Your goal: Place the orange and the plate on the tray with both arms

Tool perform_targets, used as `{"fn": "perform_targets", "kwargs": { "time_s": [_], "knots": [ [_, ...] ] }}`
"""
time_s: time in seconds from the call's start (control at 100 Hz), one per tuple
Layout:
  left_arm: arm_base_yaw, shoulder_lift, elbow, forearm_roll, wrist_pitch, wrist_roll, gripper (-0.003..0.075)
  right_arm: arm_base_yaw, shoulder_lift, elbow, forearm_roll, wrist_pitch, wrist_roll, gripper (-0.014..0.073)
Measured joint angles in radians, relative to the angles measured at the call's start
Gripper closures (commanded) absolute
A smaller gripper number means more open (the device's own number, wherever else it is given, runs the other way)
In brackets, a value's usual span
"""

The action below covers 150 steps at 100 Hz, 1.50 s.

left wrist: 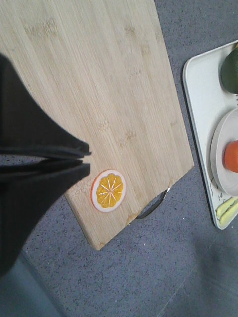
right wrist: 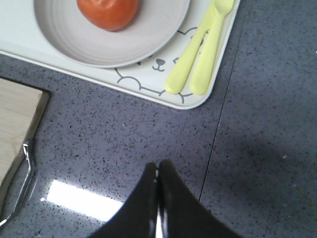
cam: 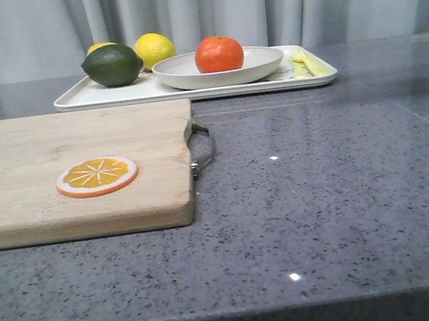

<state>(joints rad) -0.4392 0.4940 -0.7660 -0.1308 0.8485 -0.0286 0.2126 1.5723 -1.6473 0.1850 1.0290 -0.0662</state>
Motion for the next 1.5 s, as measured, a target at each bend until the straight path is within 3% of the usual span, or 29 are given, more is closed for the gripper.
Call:
{"fn": "perform_targets", "kwargs": {
  "time_s": [0.42,0.87,1.25,1.5],
  "knots": [
    [0.000,-0.037,0.002,-0.002,-0.011,0.000,0.0741,0.000,-0.463,0.490,-0.011,-0.264,-0.026,0.0661],
    [0.000,-0.275,0.126,-0.004,-0.040,0.000,0.0741,0.000,-0.836,0.884,-0.014,-0.417,-0.030,0.0661],
    [0.000,-0.397,0.217,-0.004,-0.040,0.000,0.0741,0.000,-1.072,1.085,-0.014,-0.493,-0.032,0.0661],
    [0.000,-0.397,0.233,-0.014,-0.040,0.000,0.0741,0.000,-1.117,1.109,-0.014,-0.501,-0.032,0.0661]
  ]
}}
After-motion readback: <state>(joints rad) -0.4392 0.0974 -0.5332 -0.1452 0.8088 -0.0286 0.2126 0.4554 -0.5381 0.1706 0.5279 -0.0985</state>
